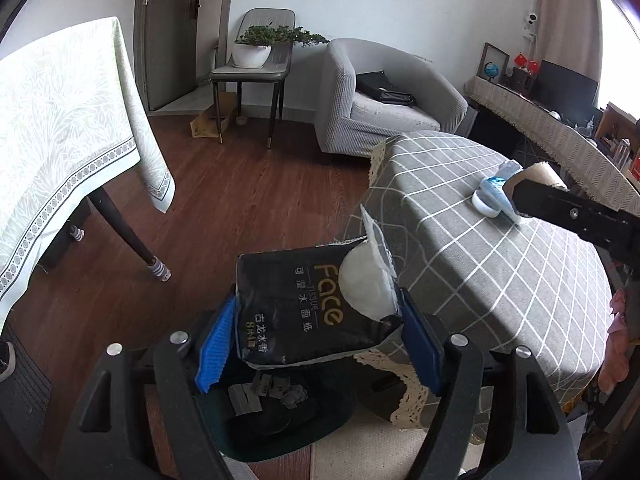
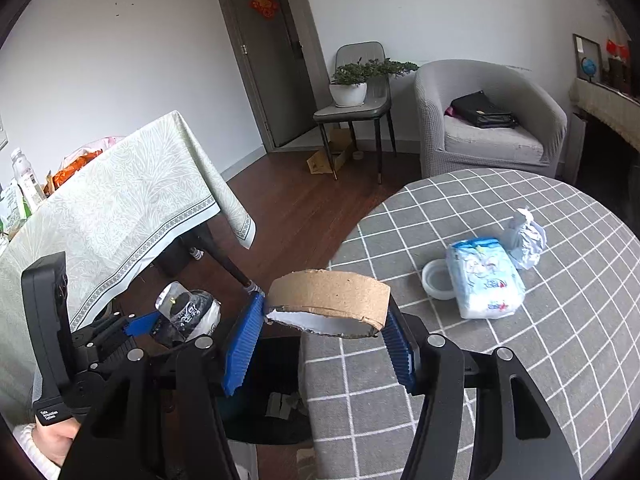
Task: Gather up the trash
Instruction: 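Carry the Face pack and tape core over the green bin, then open the left gripper to drop the Face pack into the bin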
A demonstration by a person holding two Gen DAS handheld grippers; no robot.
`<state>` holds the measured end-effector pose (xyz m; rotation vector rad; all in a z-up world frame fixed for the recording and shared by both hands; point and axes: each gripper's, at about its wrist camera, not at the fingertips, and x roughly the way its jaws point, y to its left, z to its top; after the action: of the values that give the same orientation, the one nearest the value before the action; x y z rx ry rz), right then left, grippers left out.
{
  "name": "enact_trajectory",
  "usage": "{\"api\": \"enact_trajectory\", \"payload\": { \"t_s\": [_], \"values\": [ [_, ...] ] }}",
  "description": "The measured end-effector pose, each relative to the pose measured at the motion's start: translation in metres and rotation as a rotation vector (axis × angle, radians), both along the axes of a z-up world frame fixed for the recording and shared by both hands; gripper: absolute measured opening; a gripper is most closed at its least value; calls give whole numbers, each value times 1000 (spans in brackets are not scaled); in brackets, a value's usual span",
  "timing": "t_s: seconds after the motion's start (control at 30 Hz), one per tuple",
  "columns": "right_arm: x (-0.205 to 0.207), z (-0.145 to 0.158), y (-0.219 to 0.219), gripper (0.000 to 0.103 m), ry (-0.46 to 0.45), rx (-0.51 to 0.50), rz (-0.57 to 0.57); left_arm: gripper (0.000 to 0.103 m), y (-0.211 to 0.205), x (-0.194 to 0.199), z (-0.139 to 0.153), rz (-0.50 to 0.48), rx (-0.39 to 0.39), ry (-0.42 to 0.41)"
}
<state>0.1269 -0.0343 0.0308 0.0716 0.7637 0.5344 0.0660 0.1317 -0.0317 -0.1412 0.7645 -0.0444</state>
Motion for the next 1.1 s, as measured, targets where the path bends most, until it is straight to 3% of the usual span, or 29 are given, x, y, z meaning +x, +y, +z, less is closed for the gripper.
{"api": "enact_trajectory", "payload": {
  "t_s": [0.27, 0.47, 0.67, 0.87, 1.1],
  "values": [
    [-5, 1, 56, 59, -18, -16, 107, 77, 31, 11, -46, 24, 18, 146],
    [0, -21, 81, 59, 38, -40, 155, 77, 49, 14, -78, 36, 35, 235],
    [3, -39, 102, 59, 82, -68, 189, 77, 61, 17, -118, 20, -19, 372],
    [3, -52, 124, 59, 111, -101, 226, 78, 61, 14, -154, -8, -22, 498],
    [6, -63, 141, 59, 138, -135, 245, 89, 63, 4, -179, -57, -17, 571]
  ]
}}
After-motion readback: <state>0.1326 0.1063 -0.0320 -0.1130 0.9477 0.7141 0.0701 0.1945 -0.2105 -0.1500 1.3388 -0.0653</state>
